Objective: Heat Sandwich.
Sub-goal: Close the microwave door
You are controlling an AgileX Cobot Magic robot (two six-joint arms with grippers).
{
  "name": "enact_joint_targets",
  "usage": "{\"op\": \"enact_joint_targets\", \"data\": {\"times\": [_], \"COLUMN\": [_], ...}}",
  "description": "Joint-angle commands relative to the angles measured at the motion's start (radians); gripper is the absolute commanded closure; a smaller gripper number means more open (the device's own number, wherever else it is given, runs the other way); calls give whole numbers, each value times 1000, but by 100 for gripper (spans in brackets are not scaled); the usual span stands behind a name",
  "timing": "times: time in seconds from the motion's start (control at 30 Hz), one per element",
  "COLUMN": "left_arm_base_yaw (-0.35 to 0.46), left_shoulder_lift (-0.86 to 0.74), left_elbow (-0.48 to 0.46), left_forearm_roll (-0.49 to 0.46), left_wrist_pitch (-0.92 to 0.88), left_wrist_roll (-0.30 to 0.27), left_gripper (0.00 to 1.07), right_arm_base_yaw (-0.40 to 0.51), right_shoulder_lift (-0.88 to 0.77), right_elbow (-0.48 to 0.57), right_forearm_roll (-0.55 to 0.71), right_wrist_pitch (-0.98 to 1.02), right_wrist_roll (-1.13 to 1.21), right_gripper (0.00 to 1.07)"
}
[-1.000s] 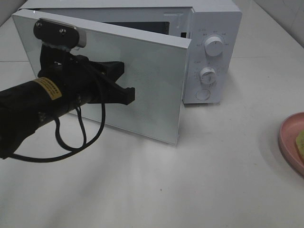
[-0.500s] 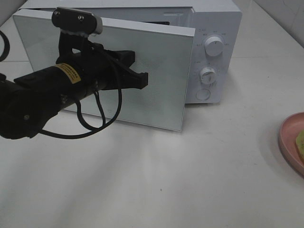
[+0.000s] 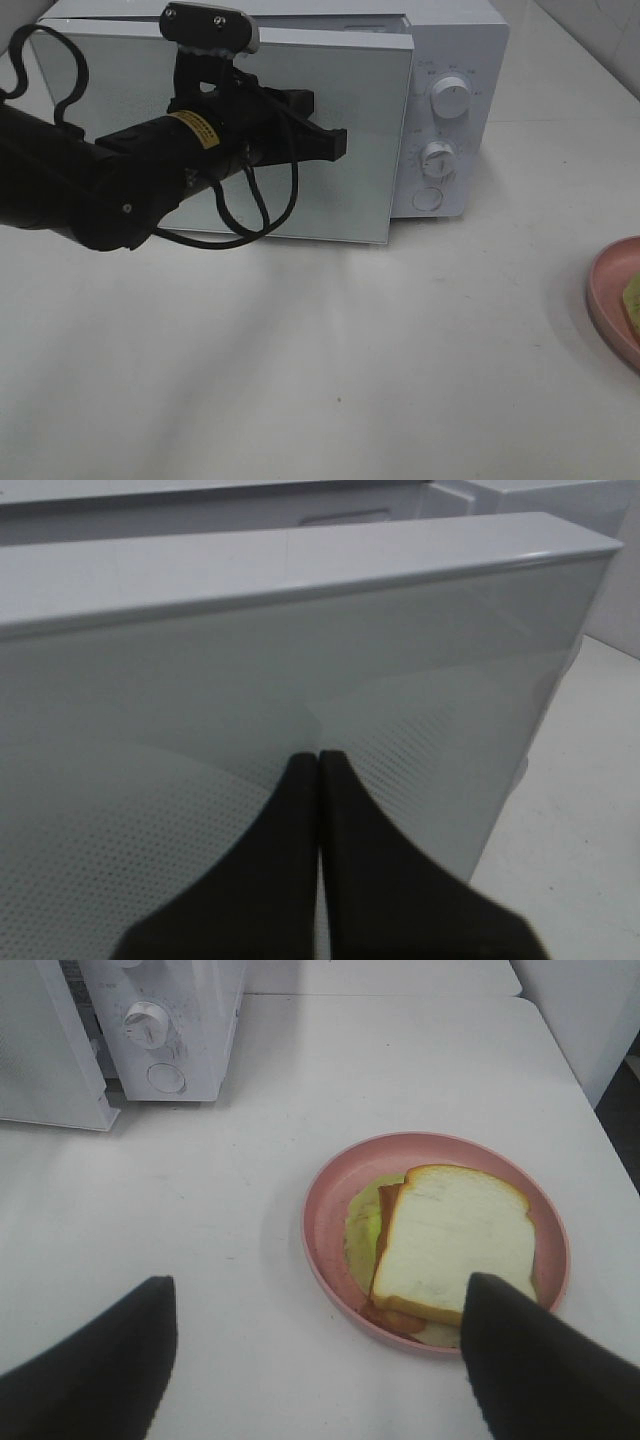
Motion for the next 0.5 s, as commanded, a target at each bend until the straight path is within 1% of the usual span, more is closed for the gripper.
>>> {"op": "enact_joint_targets", "data": {"times": [0.03, 0.17, 0.23, 0.27, 0.3, 0.33, 0.37, 0.5], "left_arm_base_yaw": [-5, -5, -5, -5, -5, -4, -4, -4], "left_shoulder_lift": [13, 43, 50, 65, 74, 83, 83, 127], "left_elbow": [-33, -81, -89, -116, -131, -147, -147, -219], "left_forearm_roll": [-1, -2, -2, -2, -2, -3, -3, -6], "left_wrist_pitch": [1, 6, 11, 25, 35, 44, 44, 58], "left_wrist_roll": [0, -6, -6, 0, -6, 0, 0, 0], "left_gripper": [107, 107, 107, 107, 107, 107, 107, 107], "right_arm_base_yaw": [-6, -6, -6, -6, -6, -6, -6, -6], "right_shoulder_lift": [-28, -28, -28, -28, -28, -28, -28, -28], "right_elbow": [1, 1, 1, 1, 1, 1, 1, 1], "right_forearm_roll": [1, 1, 1, 1, 1, 1, 1, 1], "right_wrist_pitch": [-7, -7, -7, -7, -7, -7, -7, -7], "right_wrist_roll": [-10, -10, -10, -10, -10, -10, -10, -9], "right_gripper": [32, 32, 32, 32, 32, 32, 32, 32]}}
